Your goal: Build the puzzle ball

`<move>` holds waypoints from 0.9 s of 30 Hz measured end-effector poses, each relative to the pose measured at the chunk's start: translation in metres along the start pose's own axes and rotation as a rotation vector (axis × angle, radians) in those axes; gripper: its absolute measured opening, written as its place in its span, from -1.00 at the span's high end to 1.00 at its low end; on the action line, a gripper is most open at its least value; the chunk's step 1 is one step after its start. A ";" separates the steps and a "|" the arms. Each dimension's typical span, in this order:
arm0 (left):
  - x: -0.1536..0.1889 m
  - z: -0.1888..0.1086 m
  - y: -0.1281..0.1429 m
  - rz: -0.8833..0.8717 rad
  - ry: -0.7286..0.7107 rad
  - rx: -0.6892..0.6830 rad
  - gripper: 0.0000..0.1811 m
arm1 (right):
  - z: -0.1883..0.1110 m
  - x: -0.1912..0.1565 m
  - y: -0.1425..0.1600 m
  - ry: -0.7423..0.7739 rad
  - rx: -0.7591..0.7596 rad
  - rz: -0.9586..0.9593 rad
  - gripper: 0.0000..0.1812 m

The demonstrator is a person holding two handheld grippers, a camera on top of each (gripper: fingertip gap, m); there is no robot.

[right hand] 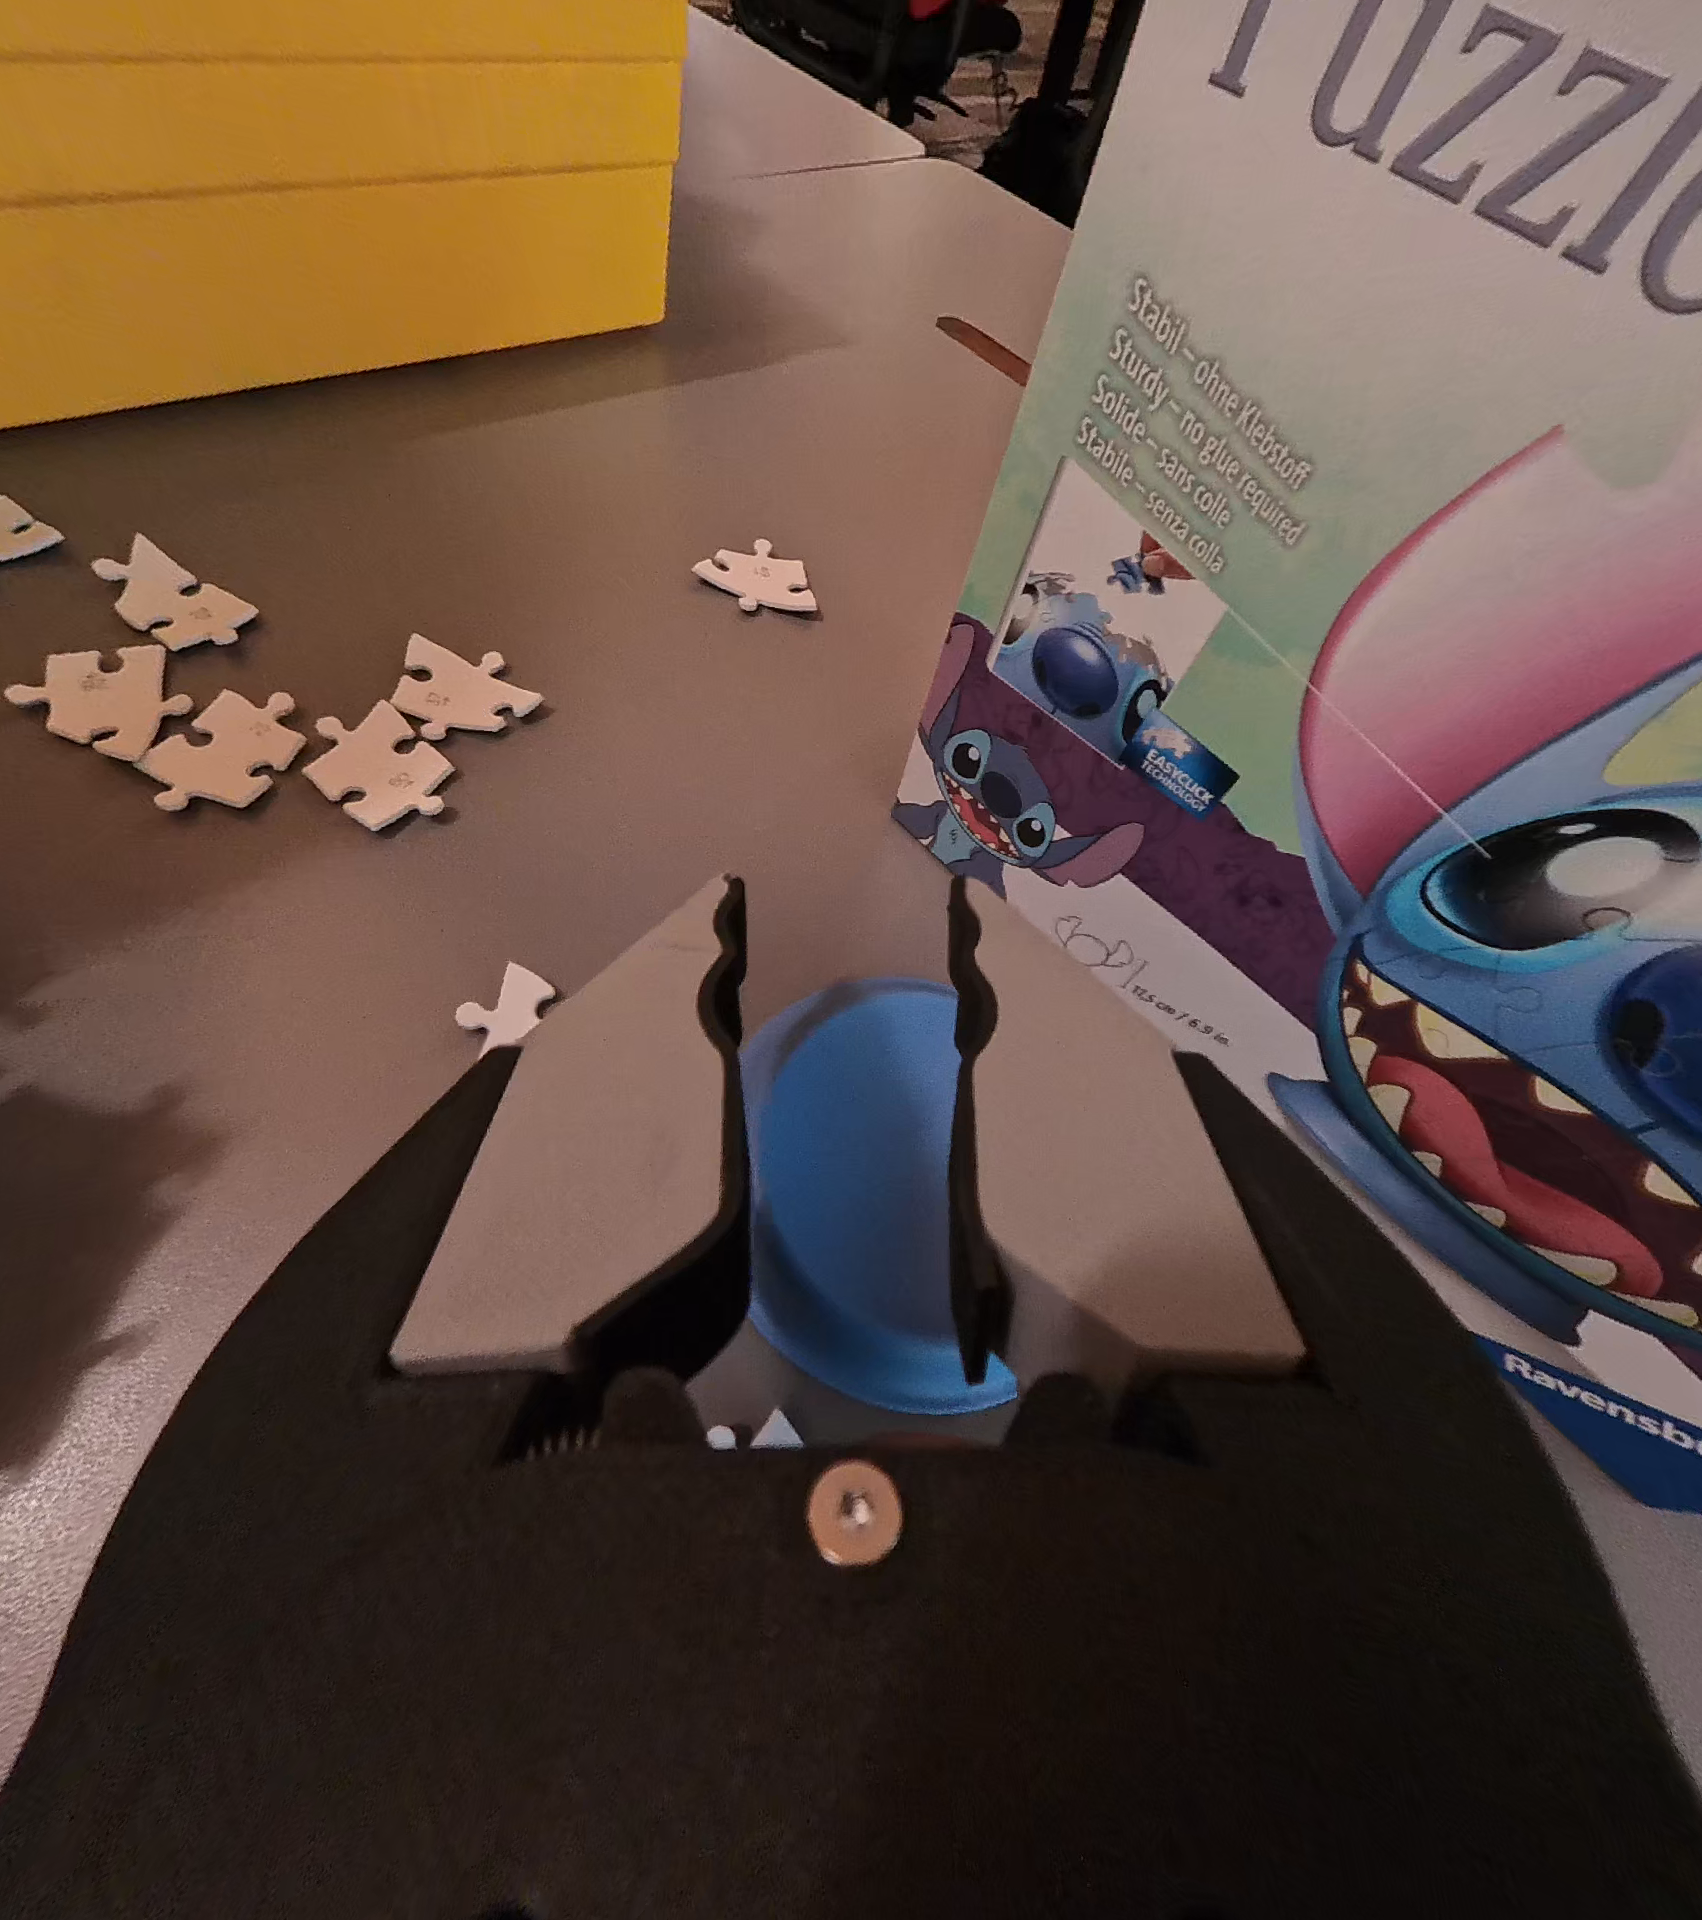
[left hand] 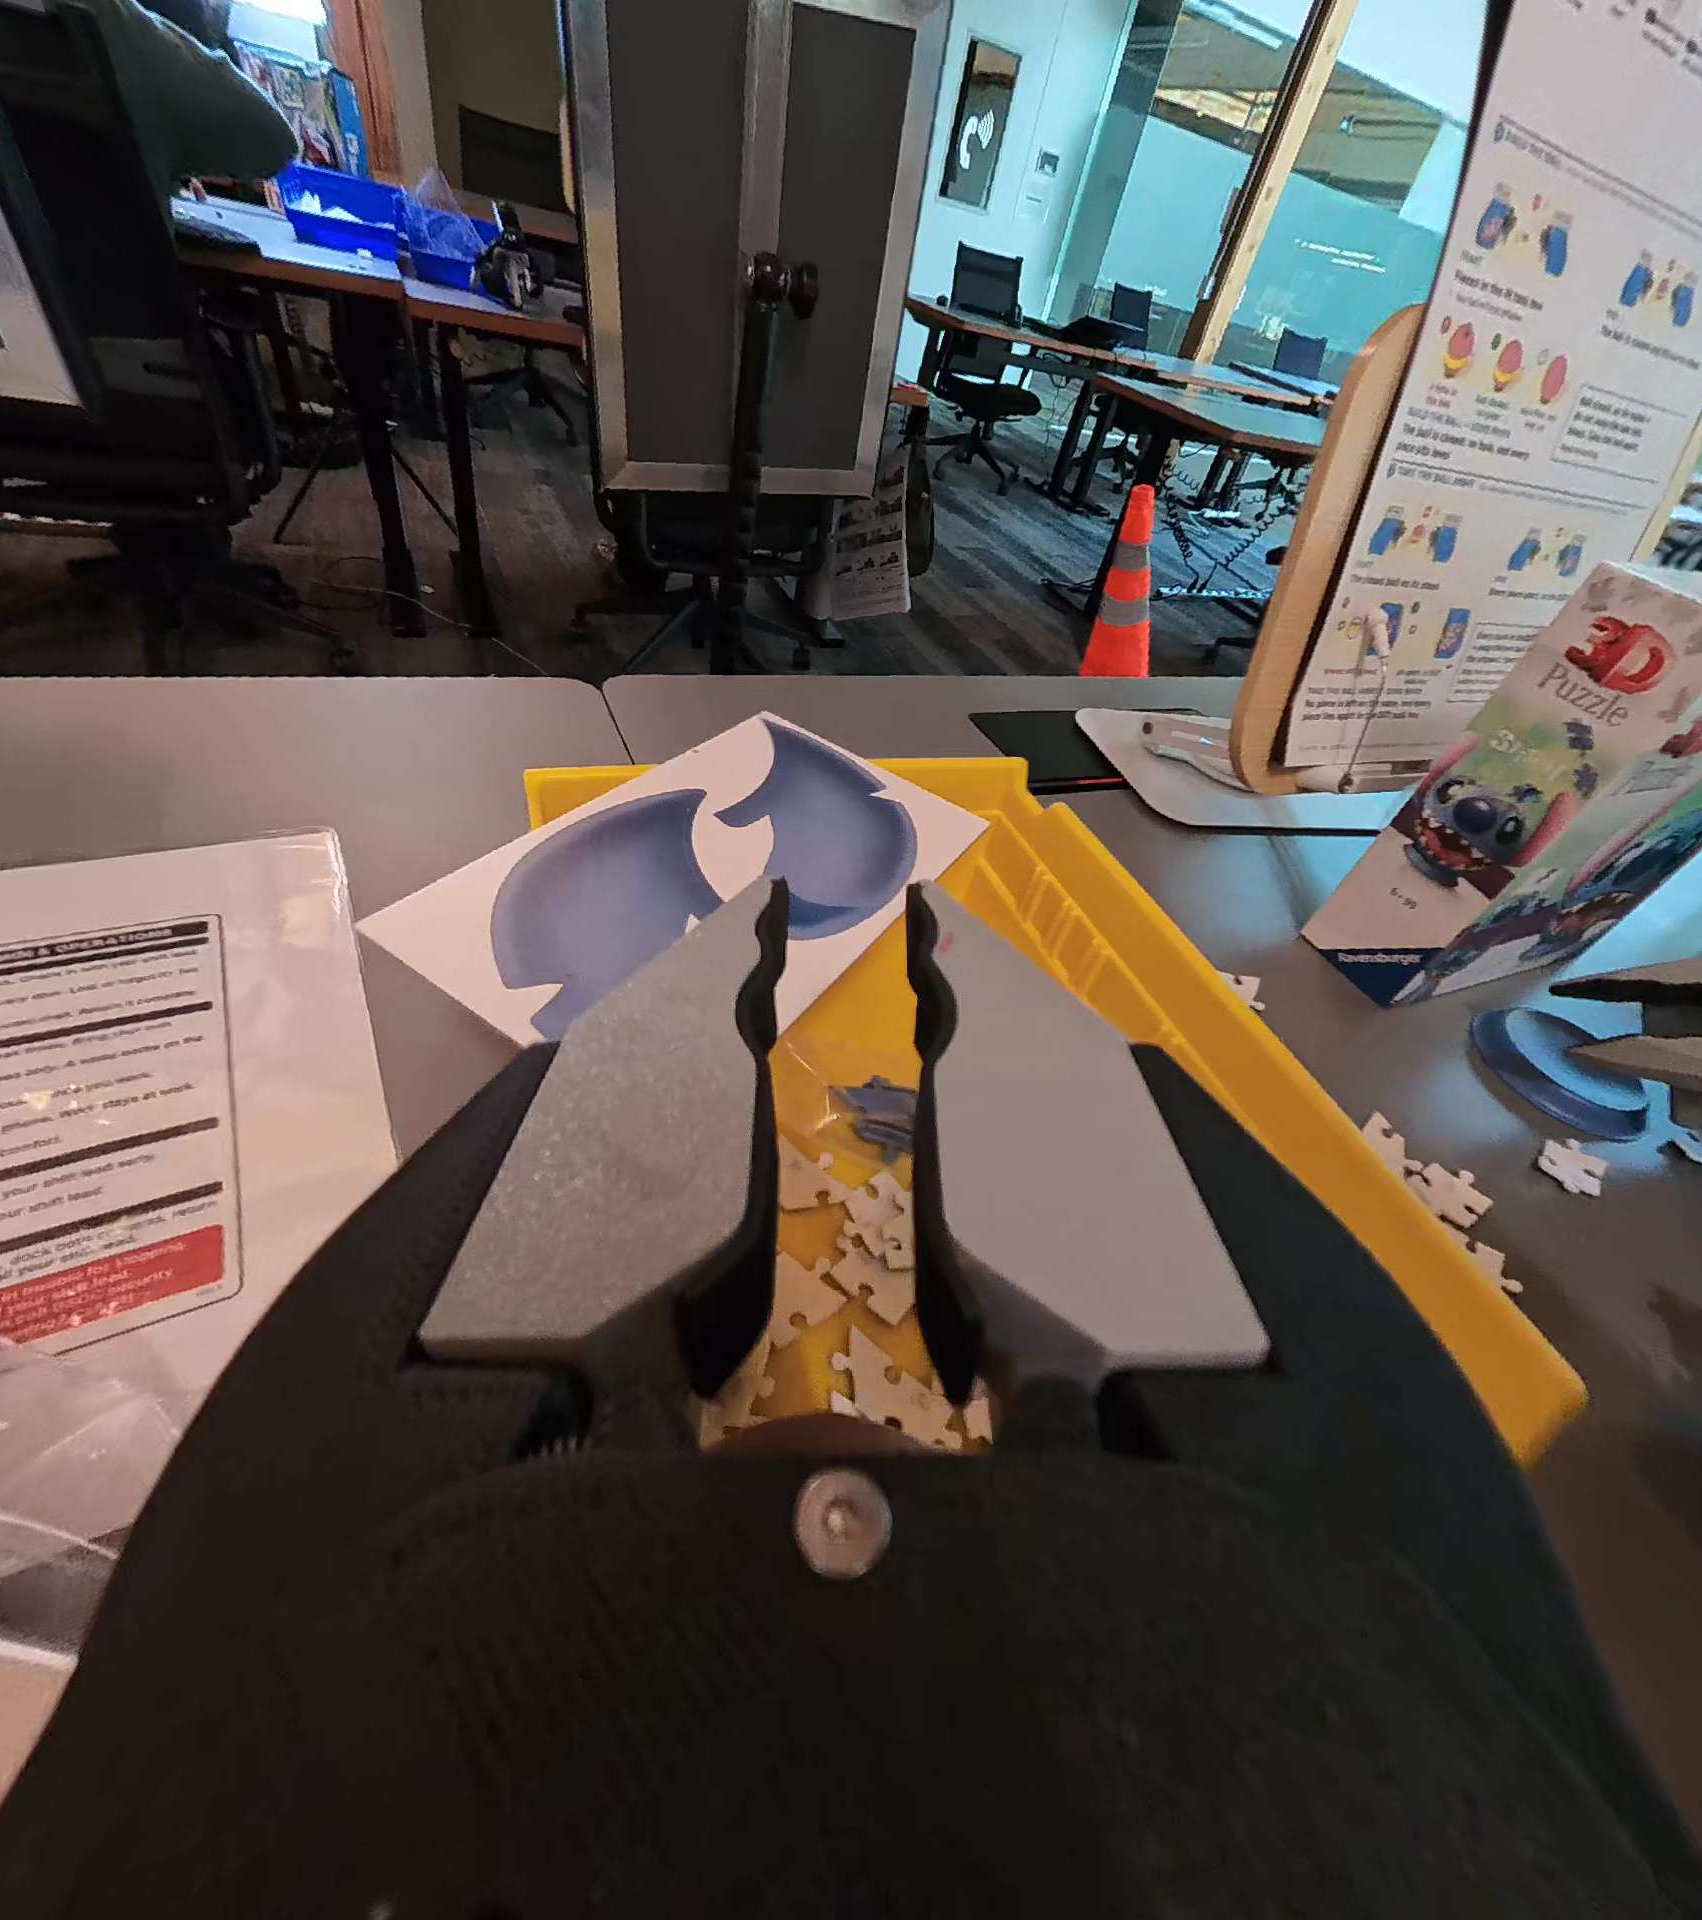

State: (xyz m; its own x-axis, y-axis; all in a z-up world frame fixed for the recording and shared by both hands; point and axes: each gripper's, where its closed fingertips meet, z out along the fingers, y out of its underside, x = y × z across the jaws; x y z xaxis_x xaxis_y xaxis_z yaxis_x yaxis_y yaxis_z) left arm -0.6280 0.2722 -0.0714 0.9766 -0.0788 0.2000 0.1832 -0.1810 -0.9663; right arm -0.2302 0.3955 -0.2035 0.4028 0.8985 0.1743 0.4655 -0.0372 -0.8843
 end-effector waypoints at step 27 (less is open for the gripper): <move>0.047 0.030 0.105 0.157 0.150 -0.538 0.70 | 0.003 0.006 0.005 -0.011 -0.033 0.049 0.62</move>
State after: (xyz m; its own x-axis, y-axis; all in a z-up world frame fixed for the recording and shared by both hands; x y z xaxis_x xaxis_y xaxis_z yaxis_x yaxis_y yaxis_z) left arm -0.5595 0.2789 -0.1681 0.9536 -0.2764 0.1198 -0.0839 -0.6257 -0.7756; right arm -0.2281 0.4019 -0.2082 0.4172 0.9000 0.1265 0.4713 -0.0953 -0.8768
